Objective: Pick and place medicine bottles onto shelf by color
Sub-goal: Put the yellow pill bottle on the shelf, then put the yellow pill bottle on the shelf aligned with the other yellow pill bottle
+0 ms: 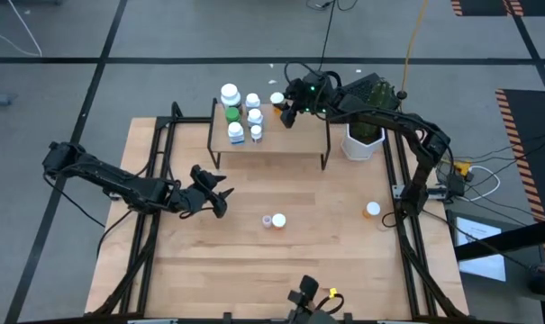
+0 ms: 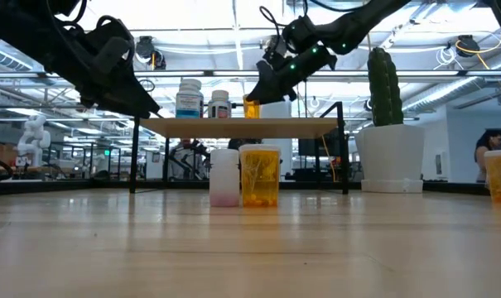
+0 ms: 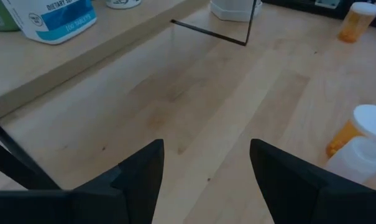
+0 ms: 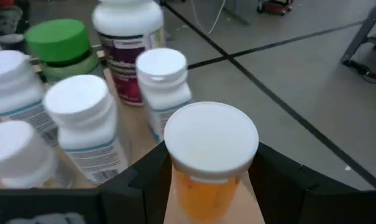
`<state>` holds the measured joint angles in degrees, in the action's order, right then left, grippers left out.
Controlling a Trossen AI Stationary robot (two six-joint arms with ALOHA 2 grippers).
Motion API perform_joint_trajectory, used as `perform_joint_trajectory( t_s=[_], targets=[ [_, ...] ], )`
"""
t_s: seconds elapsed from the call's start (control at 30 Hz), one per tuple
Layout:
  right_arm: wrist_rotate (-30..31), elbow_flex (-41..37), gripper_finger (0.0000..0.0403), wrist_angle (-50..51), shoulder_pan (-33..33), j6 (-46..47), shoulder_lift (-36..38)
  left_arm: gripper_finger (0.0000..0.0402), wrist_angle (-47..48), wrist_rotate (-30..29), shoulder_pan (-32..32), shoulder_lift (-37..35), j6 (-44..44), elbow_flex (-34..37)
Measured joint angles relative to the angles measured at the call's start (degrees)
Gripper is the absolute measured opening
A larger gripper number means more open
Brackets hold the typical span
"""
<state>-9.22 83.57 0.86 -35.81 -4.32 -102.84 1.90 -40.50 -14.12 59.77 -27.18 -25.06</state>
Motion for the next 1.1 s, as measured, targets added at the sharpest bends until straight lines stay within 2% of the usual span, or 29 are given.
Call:
perform_joint_trajectory(
  t_s=[0.17, 0.3, 0.67, 0.93, 1.1],
  targets=[
    [-1.38, -0.17, 0.0181, -1.27, 0.19, 0.85, -2.82, 0.0241, 0.01, 0.43, 0.01, -0.02, 0.03, 0.0],
    [-1.55, -0.75, 0.0183, -6.44, 0.45, 1.67, -4.09, 0.0241, 0.01, 0.45, 0.12, -0.02, 0.59, 0.0],
    [-1.44, -0.9, 0.0191, -6.66, -0.2, 1.6, -4.27, 0.0241, 0.08, 0.54, 0.27, -0.04, 1.76, 0.0],
    [-1.39, -0.9, 0.0265, -6.12, -0.05, -0.17, -3.44, 0.0241, 0.08, 0.56, 0.27, -0.04, 1.65, 0.0],
    [-1.47, -0.88, 0.0304, -1.81, 0.43, -1.81, 1.57, 0.0241, 0.49, 0.56, 0.27, -0.04, 1.64, 0.0]
  ],
)
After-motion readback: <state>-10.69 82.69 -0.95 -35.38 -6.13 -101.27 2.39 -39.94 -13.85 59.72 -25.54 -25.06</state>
